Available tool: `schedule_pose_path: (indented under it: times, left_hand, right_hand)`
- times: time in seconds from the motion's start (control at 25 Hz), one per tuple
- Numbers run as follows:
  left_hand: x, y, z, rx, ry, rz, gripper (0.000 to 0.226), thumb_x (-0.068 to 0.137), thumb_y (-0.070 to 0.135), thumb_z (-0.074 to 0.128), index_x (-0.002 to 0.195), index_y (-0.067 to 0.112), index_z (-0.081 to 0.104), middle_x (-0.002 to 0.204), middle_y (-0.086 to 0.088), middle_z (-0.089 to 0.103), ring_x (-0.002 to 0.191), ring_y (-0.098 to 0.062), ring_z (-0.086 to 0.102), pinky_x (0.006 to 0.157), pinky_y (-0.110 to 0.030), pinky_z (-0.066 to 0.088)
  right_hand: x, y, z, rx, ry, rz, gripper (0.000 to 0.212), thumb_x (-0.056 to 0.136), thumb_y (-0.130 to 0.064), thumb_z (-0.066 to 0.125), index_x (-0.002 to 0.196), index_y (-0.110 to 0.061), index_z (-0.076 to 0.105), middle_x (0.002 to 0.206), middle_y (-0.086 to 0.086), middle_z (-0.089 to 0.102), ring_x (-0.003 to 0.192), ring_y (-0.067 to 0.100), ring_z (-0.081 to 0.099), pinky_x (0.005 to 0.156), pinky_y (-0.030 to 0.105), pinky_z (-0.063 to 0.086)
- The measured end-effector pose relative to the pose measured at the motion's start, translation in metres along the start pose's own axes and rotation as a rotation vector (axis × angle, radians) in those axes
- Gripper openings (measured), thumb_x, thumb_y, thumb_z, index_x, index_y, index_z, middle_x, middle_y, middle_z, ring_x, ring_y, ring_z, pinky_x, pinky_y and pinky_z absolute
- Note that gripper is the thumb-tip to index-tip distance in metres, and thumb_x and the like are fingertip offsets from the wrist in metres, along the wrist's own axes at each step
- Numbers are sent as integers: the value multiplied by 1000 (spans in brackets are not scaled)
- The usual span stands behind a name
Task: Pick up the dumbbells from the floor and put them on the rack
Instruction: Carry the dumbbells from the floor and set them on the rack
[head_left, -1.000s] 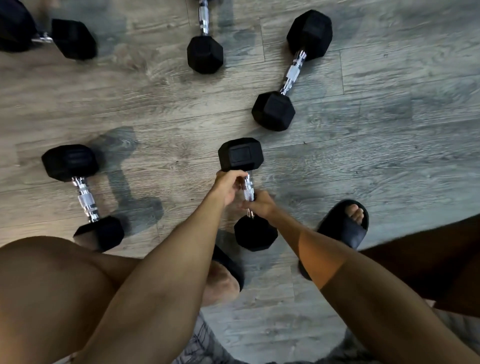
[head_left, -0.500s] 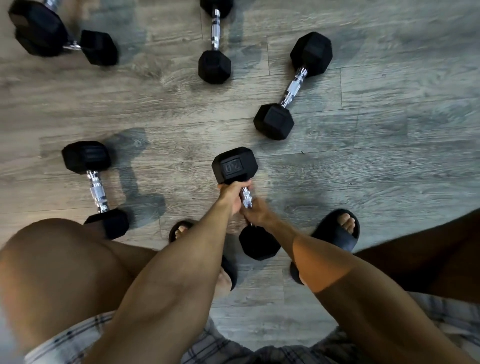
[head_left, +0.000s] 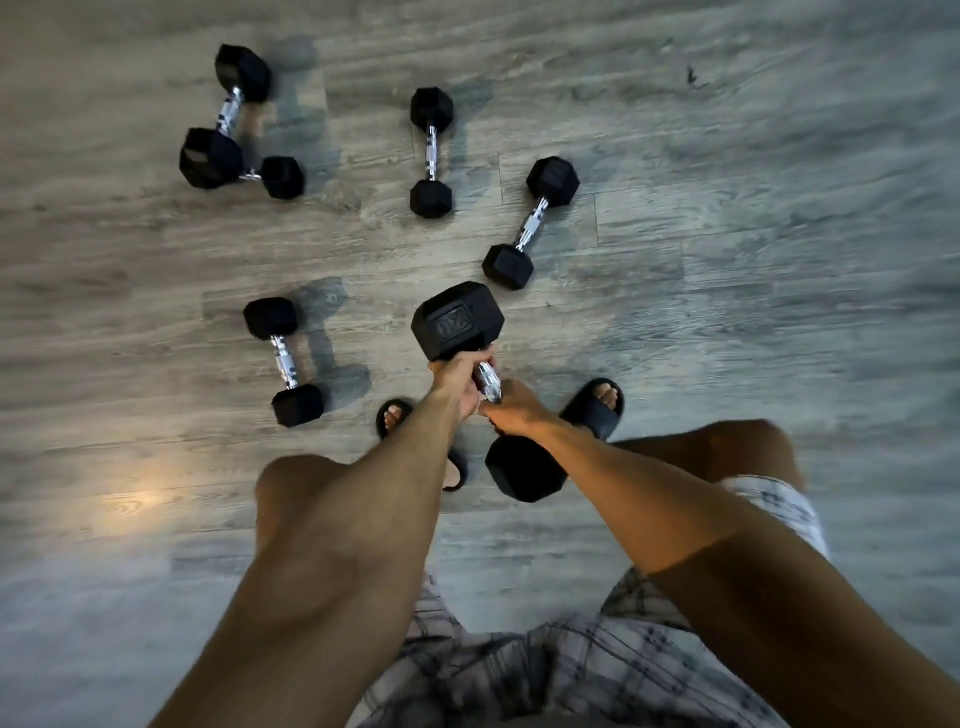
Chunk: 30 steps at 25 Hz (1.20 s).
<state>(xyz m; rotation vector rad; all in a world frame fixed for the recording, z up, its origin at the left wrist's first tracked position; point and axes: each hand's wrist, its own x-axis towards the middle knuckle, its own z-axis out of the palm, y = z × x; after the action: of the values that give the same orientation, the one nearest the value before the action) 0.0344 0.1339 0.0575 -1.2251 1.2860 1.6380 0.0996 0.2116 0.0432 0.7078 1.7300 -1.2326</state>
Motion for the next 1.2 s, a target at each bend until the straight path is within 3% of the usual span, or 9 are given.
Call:
schedule_pose_path:
  times: [0.12,0.24,0.36,0.48,0.6,0.8,0.92,1.04,1.2]
  left_hand:
    - [-99,26,36,63,-9,43,20,89,-9,56,77,6,59,50,2,58,47,-7,55,43,-18,47]
    - [-175,51,78,108,-19,87,16,85,-10,59,81,5,60,48,2,58,41,-7,57,46,-20,47]
    - [-236,69,132,128,-44,123,13,83,-9,62,83,3,60,59,-5,56,42,-9,57,45,-20,47]
    - [-264,86,186,124,-78,135,16,80,-9,64,92,1,60,66,-9,56,43,-12,58,53,-27,50]
    - [-271,100,242,143,-114,112,9,82,-6,62,79,2,62,57,-6,58,43,-13,57,52,-25,48]
    - [-251,126,338,142,-144,63,19,85,-5,56,68,3,55,41,-6,53,35,-15,53,43,-19,47]
    - [-229,142,386,119,-141,13,18,83,-5,57,67,3,56,41,-7,53,42,-20,52,54,-29,48]
    - [-205,172,435,95,-119,-14,14,81,-5,60,70,3,57,44,-8,54,33,-17,53,49,-25,48]
    - [-193,220,488,65,-85,-53,9,78,-6,63,80,3,61,60,-10,57,36,-17,55,49,-26,48]
  right_hand:
    - [-92,-37,-42,31,9,-26,13,81,-9,59,73,-14,51,65,8,56,56,22,55,57,33,46]
    - [-163,-67,-87,51,30,-56,8,83,-8,58,77,-12,53,64,6,58,58,21,58,57,30,48]
    - [-217,-87,-145,42,46,-104,2,84,-9,56,86,-9,55,71,10,61,60,21,60,60,33,51]
    - [-245,-104,-205,-2,99,-142,4,84,-9,58,82,-9,55,72,9,61,54,15,57,55,27,48]
    - [-262,-115,-263,-24,154,-152,5,83,-10,61,81,-9,56,74,12,61,52,15,54,52,26,44]
    - [-252,-132,-361,-103,179,-110,5,80,-14,62,79,-12,57,65,3,57,53,14,54,46,22,40]
    - [-240,-147,-413,-104,157,-78,10,81,-10,61,73,-15,56,64,2,57,53,13,54,45,19,40]
    - [-216,-171,-467,-123,156,-18,7,81,-15,60,75,-11,58,63,5,59,53,17,56,47,22,42]
    - [-191,-216,-526,-128,155,12,10,75,-18,64,76,-11,57,63,8,58,57,22,59,55,29,47]
